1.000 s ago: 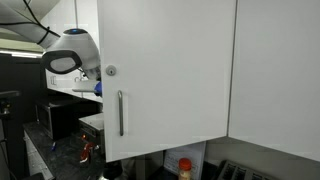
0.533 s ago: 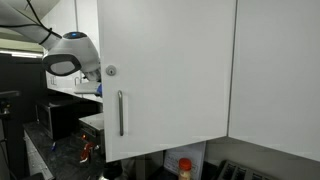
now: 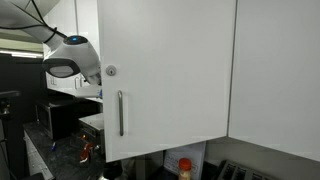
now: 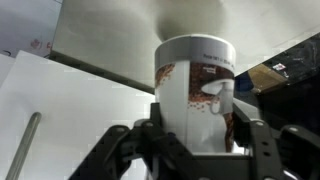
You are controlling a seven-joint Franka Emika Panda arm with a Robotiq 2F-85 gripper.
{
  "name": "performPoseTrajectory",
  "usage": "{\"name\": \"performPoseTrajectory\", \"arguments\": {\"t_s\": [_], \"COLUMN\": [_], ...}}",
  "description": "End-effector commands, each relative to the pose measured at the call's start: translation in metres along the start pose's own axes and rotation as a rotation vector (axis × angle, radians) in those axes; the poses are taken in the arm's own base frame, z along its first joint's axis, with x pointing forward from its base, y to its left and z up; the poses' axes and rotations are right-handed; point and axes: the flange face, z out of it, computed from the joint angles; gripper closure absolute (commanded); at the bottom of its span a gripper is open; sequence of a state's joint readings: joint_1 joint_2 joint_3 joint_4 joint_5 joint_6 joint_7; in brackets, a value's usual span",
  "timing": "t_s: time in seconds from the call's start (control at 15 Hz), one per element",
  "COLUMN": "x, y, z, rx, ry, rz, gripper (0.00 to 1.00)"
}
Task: Open the right door on the third upper cabinet from the left, remove the container of sugar from the cabinet and place it on top of the coffeemaker
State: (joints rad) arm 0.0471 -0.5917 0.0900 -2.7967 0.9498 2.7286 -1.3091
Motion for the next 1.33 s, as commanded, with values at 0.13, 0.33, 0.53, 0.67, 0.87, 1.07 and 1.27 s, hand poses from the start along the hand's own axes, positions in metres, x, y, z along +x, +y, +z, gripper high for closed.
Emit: {"name": "performPoseTrajectory", "arguments": {"t_s": [0.13, 0.33, 0.53, 0.67, 0.87, 1.07, 1.27], "x": [-0.012, -0.017, -0.023, -0.027, -0.032, -0.036, -0.039], "y": [0.002, 0.004, 0.004, 0.003, 0.0, -0.002, -0.004], "z": [0.012, 0.012, 0.014, 0.016, 0.019, 0.022, 0.024], "rx": [0.006, -0.012, -0.028, -0.031, -0.037, -0.044, -0.048], "ry": [0.031, 0.068, 0.101, 0.12, 0.143, 0.159, 0.171], "rz": [-0.047, -0.049, -0.062, -0.076, -0.096, -0.108, -0.111], "gripper": [0.59, 0.59, 0.59, 0.59, 0.59, 0.59, 0.08]}}
